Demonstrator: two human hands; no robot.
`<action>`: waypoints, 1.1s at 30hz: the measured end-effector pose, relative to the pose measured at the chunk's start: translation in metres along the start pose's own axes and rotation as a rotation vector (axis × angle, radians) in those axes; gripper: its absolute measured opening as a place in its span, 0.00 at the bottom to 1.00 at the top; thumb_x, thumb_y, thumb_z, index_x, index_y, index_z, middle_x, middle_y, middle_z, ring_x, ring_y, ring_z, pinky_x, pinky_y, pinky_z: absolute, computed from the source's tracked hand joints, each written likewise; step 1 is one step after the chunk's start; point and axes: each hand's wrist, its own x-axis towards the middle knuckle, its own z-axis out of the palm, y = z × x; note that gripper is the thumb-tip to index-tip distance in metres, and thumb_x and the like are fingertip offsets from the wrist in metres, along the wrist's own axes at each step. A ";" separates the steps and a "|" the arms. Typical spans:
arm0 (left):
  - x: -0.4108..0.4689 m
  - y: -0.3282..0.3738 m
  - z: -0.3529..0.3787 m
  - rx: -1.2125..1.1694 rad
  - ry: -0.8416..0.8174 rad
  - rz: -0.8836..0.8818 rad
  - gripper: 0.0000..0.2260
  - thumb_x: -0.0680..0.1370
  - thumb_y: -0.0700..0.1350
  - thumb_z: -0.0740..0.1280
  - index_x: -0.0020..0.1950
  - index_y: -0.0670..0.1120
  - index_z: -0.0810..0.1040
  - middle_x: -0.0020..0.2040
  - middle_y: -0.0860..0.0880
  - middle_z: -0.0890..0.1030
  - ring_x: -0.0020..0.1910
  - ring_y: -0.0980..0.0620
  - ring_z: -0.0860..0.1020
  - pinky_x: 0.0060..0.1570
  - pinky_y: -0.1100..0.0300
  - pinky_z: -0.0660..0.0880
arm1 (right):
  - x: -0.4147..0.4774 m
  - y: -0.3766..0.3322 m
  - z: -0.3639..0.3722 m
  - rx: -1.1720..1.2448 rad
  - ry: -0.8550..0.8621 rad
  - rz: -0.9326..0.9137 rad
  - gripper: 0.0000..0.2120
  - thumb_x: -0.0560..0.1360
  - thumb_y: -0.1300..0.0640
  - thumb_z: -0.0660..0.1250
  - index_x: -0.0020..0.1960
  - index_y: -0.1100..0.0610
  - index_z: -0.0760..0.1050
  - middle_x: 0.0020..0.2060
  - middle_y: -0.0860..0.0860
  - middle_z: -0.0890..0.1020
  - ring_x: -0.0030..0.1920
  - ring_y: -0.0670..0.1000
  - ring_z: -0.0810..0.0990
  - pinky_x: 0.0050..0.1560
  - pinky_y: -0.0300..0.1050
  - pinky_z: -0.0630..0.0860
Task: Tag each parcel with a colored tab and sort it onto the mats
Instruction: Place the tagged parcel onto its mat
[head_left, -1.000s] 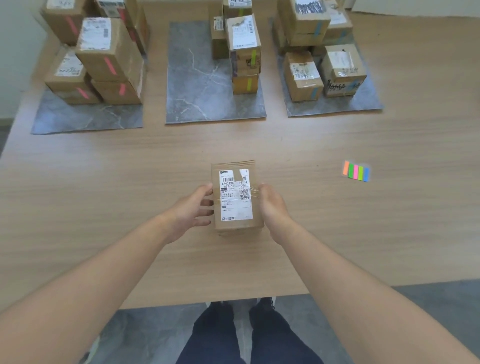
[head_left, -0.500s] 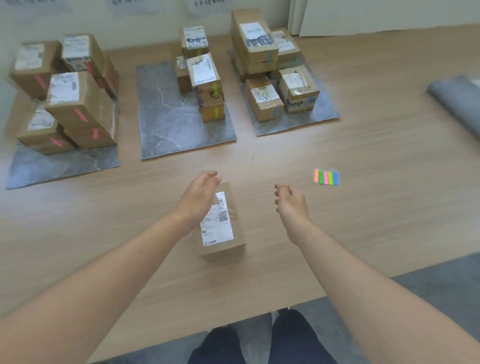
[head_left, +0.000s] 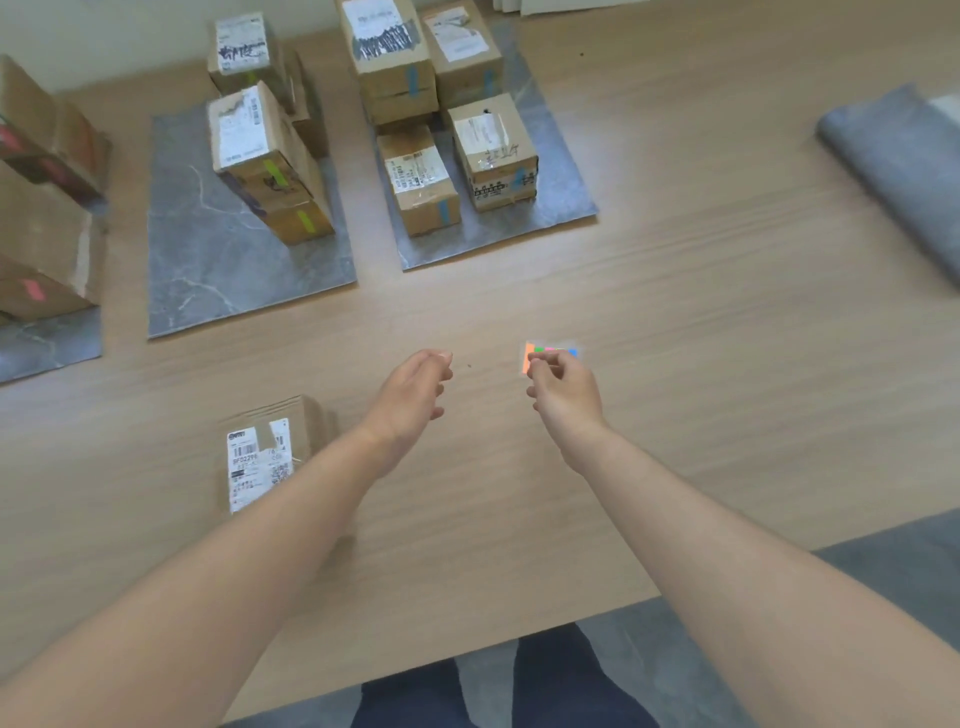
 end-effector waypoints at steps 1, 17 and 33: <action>0.004 0.000 0.010 -0.002 -0.002 -0.004 0.12 0.84 0.50 0.57 0.61 0.49 0.77 0.63 0.45 0.78 0.64 0.46 0.75 0.63 0.47 0.75 | 0.007 0.001 -0.008 -0.025 -0.004 -0.025 0.05 0.79 0.53 0.64 0.48 0.45 0.77 0.46 0.46 0.82 0.52 0.55 0.84 0.57 0.56 0.80; 0.051 -0.027 0.097 1.013 -0.307 0.468 0.25 0.79 0.42 0.65 0.76 0.40 0.67 0.79 0.43 0.62 0.74 0.44 0.67 0.67 0.58 0.64 | 0.123 0.020 -0.057 -0.889 -0.250 -0.381 0.20 0.67 0.54 0.81 0.57 0.56 0.83 0.50 0.56 0.80 0.50 0.57 0.79 0.46 0.47 0.71; 0.069 -0.041 0.106 1.241 -0.278 0.536 0.30 0.77 0.51 0.63 0.78 0.49 0.62 0.77 0.40 0.61 0.69 0.39 0.67 0.66 0.49 0.70 | 0.124 0.027 -0.060 -0.955 -0.292 -0.638 0.06 0.75 0.58 0.72 0.50 0.58 0.85 0.44 0.58 0.80 0.45 0.62 0.80 0.41 0.53 0.76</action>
